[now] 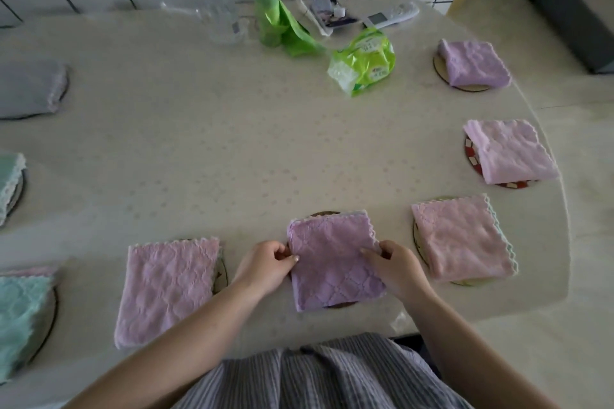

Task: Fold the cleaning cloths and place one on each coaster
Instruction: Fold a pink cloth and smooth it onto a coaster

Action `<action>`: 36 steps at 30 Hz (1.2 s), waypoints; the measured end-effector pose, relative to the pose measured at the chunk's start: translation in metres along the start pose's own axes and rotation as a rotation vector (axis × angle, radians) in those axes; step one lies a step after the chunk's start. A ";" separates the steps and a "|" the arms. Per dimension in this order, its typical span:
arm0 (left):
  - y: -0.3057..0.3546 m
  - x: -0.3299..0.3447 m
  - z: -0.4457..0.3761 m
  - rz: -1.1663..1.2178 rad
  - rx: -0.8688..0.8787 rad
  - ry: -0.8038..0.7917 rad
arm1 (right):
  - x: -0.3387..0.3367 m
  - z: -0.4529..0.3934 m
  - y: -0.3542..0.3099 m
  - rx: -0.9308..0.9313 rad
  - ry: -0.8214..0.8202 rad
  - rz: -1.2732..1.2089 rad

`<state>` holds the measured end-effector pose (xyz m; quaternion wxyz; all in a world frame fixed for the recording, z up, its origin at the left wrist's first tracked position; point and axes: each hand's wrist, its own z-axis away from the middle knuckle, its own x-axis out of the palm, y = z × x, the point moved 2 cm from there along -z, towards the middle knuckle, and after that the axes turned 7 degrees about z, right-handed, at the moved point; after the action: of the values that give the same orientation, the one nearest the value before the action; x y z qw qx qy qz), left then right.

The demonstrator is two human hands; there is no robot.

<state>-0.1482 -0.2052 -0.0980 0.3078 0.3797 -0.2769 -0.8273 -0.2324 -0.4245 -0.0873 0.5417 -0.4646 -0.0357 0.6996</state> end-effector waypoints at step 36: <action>-0.030 -0.023 0.063 -0.623 0.426 0.134 | 0.043 0.024 -0.029 -0.772 0.102 0.659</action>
<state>-0.1955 -0.1549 -0.0737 -0.0269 0.5546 -0.2931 -0.7784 -0.2271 -0.3673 -0.0836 0.0824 -0.6511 -0.1167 0.7455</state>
